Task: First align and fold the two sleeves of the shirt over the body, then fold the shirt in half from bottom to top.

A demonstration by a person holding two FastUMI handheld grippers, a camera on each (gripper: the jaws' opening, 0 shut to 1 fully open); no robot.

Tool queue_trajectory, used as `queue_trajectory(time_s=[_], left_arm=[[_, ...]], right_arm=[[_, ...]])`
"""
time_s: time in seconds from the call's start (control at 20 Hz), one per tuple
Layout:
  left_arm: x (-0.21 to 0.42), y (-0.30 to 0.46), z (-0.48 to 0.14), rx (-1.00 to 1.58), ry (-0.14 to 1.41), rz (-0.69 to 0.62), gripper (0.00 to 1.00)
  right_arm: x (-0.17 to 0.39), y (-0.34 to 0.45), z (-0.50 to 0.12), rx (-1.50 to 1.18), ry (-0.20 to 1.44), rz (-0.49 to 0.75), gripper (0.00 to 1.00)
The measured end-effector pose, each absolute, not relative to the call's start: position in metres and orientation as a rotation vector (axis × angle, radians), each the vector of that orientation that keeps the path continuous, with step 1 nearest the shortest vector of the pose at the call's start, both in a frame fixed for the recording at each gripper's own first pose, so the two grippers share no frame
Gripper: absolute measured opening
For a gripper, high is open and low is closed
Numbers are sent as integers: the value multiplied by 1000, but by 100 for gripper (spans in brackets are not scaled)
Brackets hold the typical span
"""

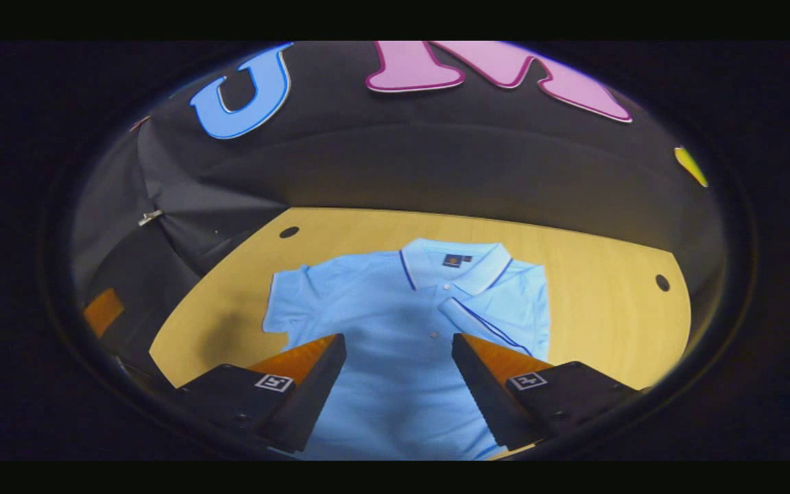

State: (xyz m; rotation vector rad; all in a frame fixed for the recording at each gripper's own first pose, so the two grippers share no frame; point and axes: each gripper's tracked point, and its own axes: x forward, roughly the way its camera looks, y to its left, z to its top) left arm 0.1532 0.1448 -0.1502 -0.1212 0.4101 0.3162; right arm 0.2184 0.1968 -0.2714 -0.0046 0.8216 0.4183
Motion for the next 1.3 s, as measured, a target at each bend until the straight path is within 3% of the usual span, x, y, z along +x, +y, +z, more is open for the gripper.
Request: queue_trajectory(time_s=[0.05, 0.25, 0.65, 1.1, 1.25, 1.3], left_arm=[[168, 146, -161, -127, 422, 302, 97], [226, 161, -214, -102, 484, 282, 97], [300, 196, -318, -81, 658, 240, 97], [337, 214, -355, -44, 728, 245, 98], [339, 206, -356, -41, 728, 226, 86], [340, 203, -356, -42, 727, 221, 75]], right_arm=[[211, 182, -269, -4, 821, 401, 98], [182, 139, -266, 41, 844, 342, 98], [109, 98, -261, 28, 886, 342, 99], [39, 71, -271, 118, 987, 285, 98], [39, 61, -278, 123, 1004, 265, 98], [42, 57, -279, 127, 998, 254, 98]])
